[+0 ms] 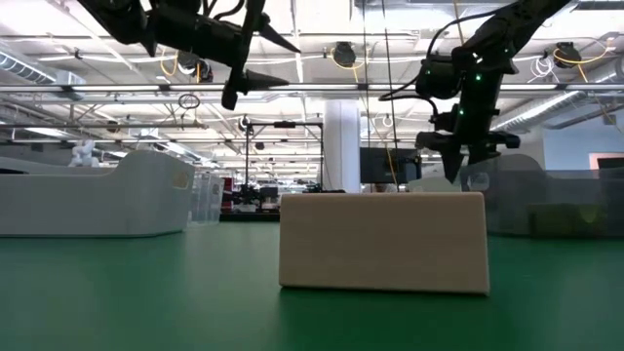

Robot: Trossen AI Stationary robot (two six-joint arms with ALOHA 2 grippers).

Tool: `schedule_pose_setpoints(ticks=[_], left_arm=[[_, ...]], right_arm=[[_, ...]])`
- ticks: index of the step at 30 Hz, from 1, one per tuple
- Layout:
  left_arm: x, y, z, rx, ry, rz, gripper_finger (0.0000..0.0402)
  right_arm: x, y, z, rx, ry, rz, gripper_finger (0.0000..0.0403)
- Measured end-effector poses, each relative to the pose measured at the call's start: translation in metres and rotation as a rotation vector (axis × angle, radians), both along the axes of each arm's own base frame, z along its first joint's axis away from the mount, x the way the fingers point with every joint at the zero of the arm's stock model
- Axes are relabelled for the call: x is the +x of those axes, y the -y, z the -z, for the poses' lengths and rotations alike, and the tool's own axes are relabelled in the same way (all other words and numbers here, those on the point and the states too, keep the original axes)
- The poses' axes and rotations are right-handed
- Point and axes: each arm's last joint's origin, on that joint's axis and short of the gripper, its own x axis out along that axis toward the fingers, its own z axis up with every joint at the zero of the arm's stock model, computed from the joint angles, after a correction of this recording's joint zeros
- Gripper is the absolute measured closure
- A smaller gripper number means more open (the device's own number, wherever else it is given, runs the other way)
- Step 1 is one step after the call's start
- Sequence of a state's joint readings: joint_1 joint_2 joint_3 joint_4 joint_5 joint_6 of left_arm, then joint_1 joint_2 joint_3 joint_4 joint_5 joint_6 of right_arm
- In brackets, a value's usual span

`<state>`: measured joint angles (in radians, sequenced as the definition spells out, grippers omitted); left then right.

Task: Sort & place blocks by color
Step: Put the light blue block into the white bin, then put the blue block into the gray bin

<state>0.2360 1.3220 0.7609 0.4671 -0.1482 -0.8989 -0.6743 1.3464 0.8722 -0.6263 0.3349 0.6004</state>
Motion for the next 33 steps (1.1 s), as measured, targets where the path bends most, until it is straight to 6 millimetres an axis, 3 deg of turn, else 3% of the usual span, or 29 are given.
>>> schedule_pose_setpoints(ticks=[8, 13, 19, 27, 33], left_arm=[[-0.001, -0.004, 0.0, 0.006, -0.002, -0.014, 0.0146], [-0.001, -0.004, 0.0, 0.005, -0.003, -0.014, 0.0146], [-0.001, -0.004, 0.0, -0.002, -0.001, -0.015, 0.0146], [-0.001, -0.003, 0.0, -0.066, 0.024, 0.014, 0.0146], [0.001, 0.002, 0.0, -0.137, 0.045, 0.098, 0.0146]], right_arm=[[-0.002, 0.001, -0.003, -0.014, 0.006, -0.013, 0.0156], [-0.008, -0.005, -0.021, -0.069, 0.072, -0.026, 0.0156], [-0.012, -0.023, -0.048, -0.03, 0.313, -0.112, 0.0175], [0.023, -0.069, -0.079, -0.033, 0.674, -0.436, 0.0184], [0.053, -0.109, -0.076, -0.08, 0.701, -0.563, 0.0184]])
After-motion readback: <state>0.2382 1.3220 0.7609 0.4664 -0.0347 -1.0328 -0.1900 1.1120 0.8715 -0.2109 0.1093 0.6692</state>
